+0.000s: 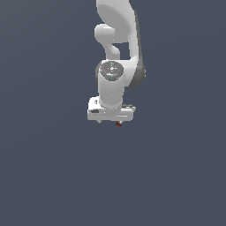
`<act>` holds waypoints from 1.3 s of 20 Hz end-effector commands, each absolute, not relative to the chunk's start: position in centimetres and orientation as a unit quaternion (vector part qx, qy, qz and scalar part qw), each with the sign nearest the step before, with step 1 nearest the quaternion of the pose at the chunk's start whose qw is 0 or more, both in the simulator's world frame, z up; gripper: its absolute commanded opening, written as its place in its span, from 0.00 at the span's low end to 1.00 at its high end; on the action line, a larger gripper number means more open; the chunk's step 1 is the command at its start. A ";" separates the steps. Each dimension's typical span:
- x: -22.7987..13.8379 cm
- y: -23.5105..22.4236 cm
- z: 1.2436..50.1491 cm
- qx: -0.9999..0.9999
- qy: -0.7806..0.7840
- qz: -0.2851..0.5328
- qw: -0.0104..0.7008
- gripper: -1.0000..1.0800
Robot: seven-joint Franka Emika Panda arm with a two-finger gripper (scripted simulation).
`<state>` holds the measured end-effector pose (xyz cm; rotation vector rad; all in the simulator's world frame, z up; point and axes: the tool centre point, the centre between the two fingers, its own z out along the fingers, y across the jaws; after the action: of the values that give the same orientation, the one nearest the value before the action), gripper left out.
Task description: Pick up the object and move it to a goal position.
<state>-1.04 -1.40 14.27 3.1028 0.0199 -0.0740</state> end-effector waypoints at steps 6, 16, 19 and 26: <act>-1.1 -3.1 14.4 0.999 0.000 -0.026 0.022 0.96; -1.1 -4.4 14.4 0.999 -0.005 -0.028 0.024 0.96; -1.2 -4.2 14.3 0.999 -0.016 -0.027 0.023 0.96; -1.6 -3.4 13.6 0.998 -0.063 -0.024 0.020 0.96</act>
<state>-1.51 -3.63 13.76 3.0947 -0.1575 -0.0775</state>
